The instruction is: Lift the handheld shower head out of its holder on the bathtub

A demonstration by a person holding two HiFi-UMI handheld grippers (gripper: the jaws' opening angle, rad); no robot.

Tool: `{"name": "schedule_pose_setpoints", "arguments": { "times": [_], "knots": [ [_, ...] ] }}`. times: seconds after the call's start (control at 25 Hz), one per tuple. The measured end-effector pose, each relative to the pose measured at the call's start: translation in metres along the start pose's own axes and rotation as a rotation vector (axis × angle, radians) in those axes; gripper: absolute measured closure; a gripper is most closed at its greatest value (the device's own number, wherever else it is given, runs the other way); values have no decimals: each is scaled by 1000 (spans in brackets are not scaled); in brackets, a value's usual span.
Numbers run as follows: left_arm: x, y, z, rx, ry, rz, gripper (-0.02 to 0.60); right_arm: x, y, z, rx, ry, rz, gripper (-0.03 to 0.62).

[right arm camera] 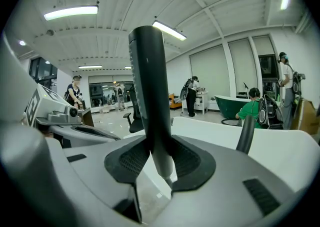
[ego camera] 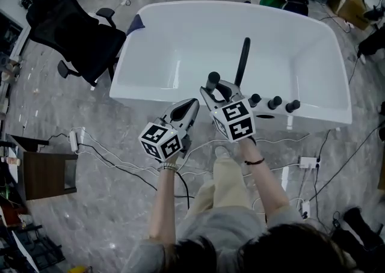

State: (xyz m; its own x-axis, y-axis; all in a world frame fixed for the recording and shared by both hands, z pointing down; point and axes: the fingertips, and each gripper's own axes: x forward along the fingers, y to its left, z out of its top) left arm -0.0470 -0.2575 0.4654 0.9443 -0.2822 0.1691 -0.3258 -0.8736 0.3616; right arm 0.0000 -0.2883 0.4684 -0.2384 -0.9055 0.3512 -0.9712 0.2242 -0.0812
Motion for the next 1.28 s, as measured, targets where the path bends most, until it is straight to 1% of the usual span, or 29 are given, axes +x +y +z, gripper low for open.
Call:
{"name": "schedule_pose_setpoints", "arguments": {
  "times": [0.24, 0.64, 0.8, 1.04, 1.28],
  "knots": [
    [-11, -17, 19, 66, -1, -5, 577, -19, 9, 23, -16, -43, 1, 461],
    [-37, -48, 50, 125, -42, -23, 577, -49, 32, 54, -39, -78, 14, 461],
    [-45, -58, 61, 161, -50, -28, 577, -60, 40, 67, -47, -105, 16, 461],
    [-65, -70, 85, 219, -91, -30, 577, -73, 57, 88, -60, -148, 23, 461],
    [-80, -85, 107, 251, -140, -29, 577, -88, 67, 106, -67, -177, 38, 461]
  ]
}}
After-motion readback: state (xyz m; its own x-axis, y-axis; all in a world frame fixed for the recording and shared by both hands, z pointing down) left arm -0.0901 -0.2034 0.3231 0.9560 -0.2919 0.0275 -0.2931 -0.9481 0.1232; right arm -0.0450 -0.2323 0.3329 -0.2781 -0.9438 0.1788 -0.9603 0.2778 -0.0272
